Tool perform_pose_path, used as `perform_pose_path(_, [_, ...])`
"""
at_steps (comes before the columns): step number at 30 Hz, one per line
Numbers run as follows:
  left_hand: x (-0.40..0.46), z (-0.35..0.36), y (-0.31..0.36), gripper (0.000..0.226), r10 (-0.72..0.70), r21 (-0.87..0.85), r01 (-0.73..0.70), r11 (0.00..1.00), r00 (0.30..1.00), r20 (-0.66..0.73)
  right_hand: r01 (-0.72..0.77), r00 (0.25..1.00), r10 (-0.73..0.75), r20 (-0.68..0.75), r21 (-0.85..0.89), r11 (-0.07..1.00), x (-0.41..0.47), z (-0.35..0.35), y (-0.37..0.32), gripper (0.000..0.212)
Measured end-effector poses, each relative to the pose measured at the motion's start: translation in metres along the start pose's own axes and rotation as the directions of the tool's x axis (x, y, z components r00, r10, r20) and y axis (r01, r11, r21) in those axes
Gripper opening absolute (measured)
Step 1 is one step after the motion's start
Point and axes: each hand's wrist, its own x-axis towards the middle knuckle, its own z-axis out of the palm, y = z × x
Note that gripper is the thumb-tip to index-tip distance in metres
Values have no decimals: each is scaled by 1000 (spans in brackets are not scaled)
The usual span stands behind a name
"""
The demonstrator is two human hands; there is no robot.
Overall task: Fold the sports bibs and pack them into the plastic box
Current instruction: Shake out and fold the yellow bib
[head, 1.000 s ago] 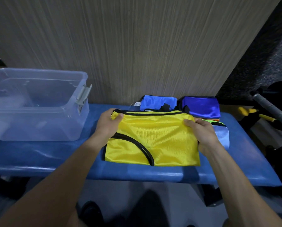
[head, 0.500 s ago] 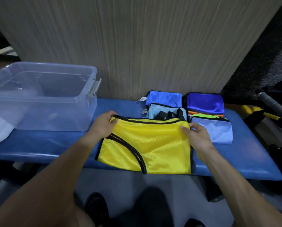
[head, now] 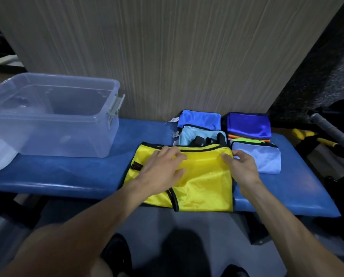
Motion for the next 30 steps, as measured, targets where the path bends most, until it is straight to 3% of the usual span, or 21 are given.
perform_pose_path(3, [-6, 16, -2, 65, -40, 71, 31, 997, 991, 126, 37, 999, -37, 0, 24, 999, -7, 1, -8, 14])
perform_pose_path(6, [-11, 23, -9, 71, -11, 2, 11, 1000, 981, 196, 110, 994, -110, 14, 43, 993, -15, 5, -17, 13])
perform_pose_path(10, [-13, 16, -23, 70, 62, -128, -41, 991, 985, 163, 215, 975, -215, 53, 15, 977, -25, 23, -36, 13])
perform_pose_path(12, [-10, 7, -30, 59, 35, -325, 6, 946, 992, 119, 240, 969, -239, 63, 0, 971, -28, 42, -45, 12])
perform_pose_path(13, [-8, 1, -31, 48, -9, -517, 53, 854, 996, 87, 258, 964, -255, 73, -27, 966, -29, 56, -49, 12])
perform_pose_path(15, [-6, -14, -31, 19, -160, -861, 123, 494, 986, 50, 316, 946, -302, 116, -124, 941, -34, 89, -57, 14])
perform_pose_path(16, [-5, -22, -32, 13, -253, -928, 133, 348, 966, 43, 343, 937, -322, 139, -175, 923, -37, 105, -59, 16])
perform_pose_path(18, [-3, -33, -39, 23, -399, -956, 159, 247, 916, 49, 381, 921, -345, 181, -232, 895, -44, 132, -62, 20])
perform_pose_path(20, [-2, -34, -50, 29, -447, -967, 181, 181, 891, 84, 390, 915, -346, 209, -228, 892, -48, 145, -60, 21])
perform_pose_path(26, [6, -27, -49, 52, -468, -986, 156, 64, 877, 109, 328, 940, -312, 138, -117, 937, -49, 121, -61, 13])
perform_pose_path(30, [20, -15, -31, 71, -366, -972, 137, 191, 929, 59, 265, 963, -262, 58, -62, 962, -46, 96, -68, 12])
